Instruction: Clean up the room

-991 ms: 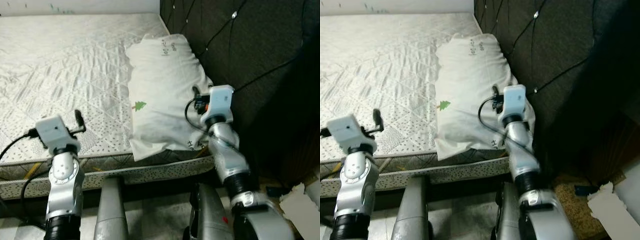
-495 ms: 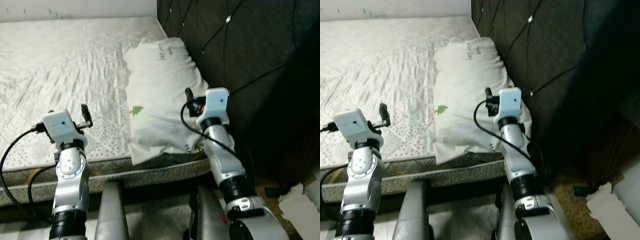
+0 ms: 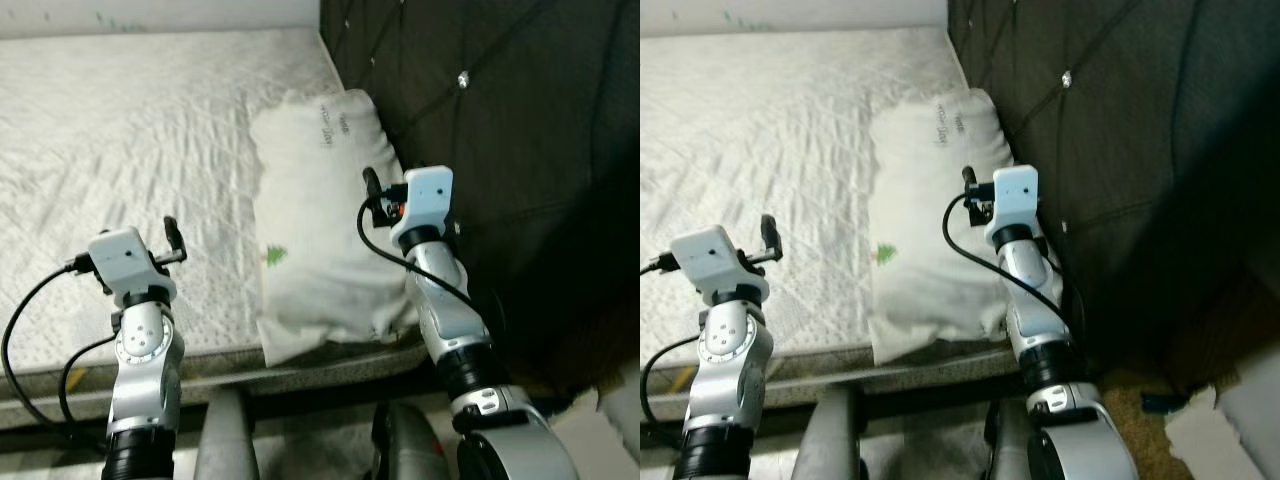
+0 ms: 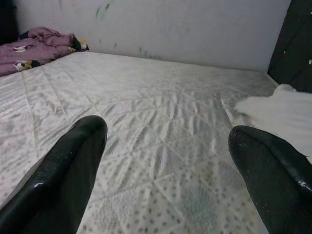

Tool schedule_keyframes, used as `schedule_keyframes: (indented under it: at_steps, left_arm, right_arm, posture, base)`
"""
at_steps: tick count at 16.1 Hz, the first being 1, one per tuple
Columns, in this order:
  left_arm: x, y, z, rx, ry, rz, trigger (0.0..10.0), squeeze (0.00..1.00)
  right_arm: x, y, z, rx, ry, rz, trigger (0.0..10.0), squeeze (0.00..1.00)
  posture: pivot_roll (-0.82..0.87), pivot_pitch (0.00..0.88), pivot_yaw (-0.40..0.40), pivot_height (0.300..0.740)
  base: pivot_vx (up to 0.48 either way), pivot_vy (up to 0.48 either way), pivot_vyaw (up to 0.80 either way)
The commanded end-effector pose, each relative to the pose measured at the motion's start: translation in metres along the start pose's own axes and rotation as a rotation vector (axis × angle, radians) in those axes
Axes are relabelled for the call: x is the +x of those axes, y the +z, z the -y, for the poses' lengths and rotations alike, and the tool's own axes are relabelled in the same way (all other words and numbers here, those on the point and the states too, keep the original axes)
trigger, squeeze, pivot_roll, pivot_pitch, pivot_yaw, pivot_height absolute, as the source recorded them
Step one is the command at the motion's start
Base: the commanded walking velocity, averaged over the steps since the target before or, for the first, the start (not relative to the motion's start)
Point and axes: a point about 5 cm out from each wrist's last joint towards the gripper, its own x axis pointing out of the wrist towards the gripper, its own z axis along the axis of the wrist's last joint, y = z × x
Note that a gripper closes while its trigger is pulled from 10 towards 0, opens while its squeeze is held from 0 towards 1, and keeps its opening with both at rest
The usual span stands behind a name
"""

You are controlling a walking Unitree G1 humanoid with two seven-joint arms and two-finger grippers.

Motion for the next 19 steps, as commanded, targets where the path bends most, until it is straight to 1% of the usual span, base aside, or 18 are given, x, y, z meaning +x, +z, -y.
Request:
schedule_keyframes:
  at_steps: [1, 4, 6, 7, 8, 9, 11, 13, 14, 15, 19]
  left_arm:
    - [0.004, 0.004, 0.003, 0.004, -0.015, 0.017, 10.0, 0.00]
    - [0.006, 0.005, 0.005, 0.002, -0.024, 0.018, 10.0, 0.00]
    - [0.004, 0.001, 0.008, -0.007, -0.039, -0.001, 10.0, 0.00]
    - [0.003, -0.001, 0.008, 0.004, -0.027, -0.013, 10.0, 0.00]
    - [0.004, -0.006, 0.009, -0.006, 0.002, -0.059, 10.0, 0.00]
    - [0.005, -0.007, 0.010, -0.021, 0.019, -0.075, 10.0, 0.00]
    - [0.006, -0.004, 0.016, -0.035, -0.026, -0.055, 10.0, 0.00]
    - [0.006, -0.003, 0.017, -0.028, -0.036, -0.049, 10.0, 0.00]
    - [0.007, -0.003, 0.018, -0.031, -0.052, -0.047, 10.0, 0.00]
    - [0.007, -0.003, 0.020, -0.040, -0.068, -0.047, 10.0, 0.00]
    - [0.008, -0.003, 0.021, -0.044, -0.072, -0.051, 10.0, 0.00]
  right_arm:
    - [0.003, 0.004, 0.001, 0.000, -0.012, 0.010, 10.0, 0.00]
    - [0.001, 0.000, 0.001, -0.003, -0.012, -0.002, 10.0, 0.00]
    - [0.000, -0.004, 0.000, -0.001, -0.007, -0.021, 10.0, 0.00]
    - [-0.001, -0.006, 0.000, 0.001, -0.007, -0.025, 10.0, 0.00]
    - [-0.001, -0.009, 0.001, 0.004, -0.013, -0.038, 10.0, 0.00]
    - [-0.002, -0.011, 0.002, 0.004, -0.015, -0.041, 10.0, 0.00]
    - [-0.004, -0.015, 0.002, -0.001, -0.015, -0.053, 10.0, 0.00]
    - [-0.005, -0.017, 0.001, -0.009, 0.003, -0.058, 10.0, 0.00]
    - [-0.004, -0.017, 0.006, -0.024, -0.029, -0.060, 10.0, 0.00]
    - [-0.002, -0.020, 0.011, -0.015, -0.060, -0.080, 10.0, 0.00]
    - [-0.003, -0.022, 0.013, -0.014, -0.085, -0.096, 10.0, 0.00]
  posture:
    - [0.06, 0.000, -0.010, 0.705]
    - [0.07, 0.000, -0.010, 0.740]
    - [0.07, 0.000, -0.015, 0.740]
    - [0.07, 0.000, -0.016, 0.740]
    - [0.07, 0.000, -0.016, 0.740]
    - [0.07, 0.000, -0.016, 0.740]
    - [0.08, 0.000, -0.013, 0.740]
    - [0.08, 0.000, -0.012, 0.740]
    - [0.08, 0.000, -0.011, 0.740]
    - [0.07, 0.000, -0.009, 0.740]
    - [0.07, 0.000, -0.010, 0.740]
  base:
    - [0.000, 0.000, 0.00]
    - [0.000, 0.000, 0.00]
    - [0.000, 0.000, 0.00]
    - [0.000, 0.000, 0.00]
    - [0.000, 0.000, 0.00]
    - [0.000, 0.000, 0.00]
    - [0.000, 0.000, 0.00]
    - [0.000, 0.000, 0.00]
    - [0.000, 0.000, 0.00]
    - [0.000, 0.000, 0.00]
    - [0.000, 0.000, 0.00]
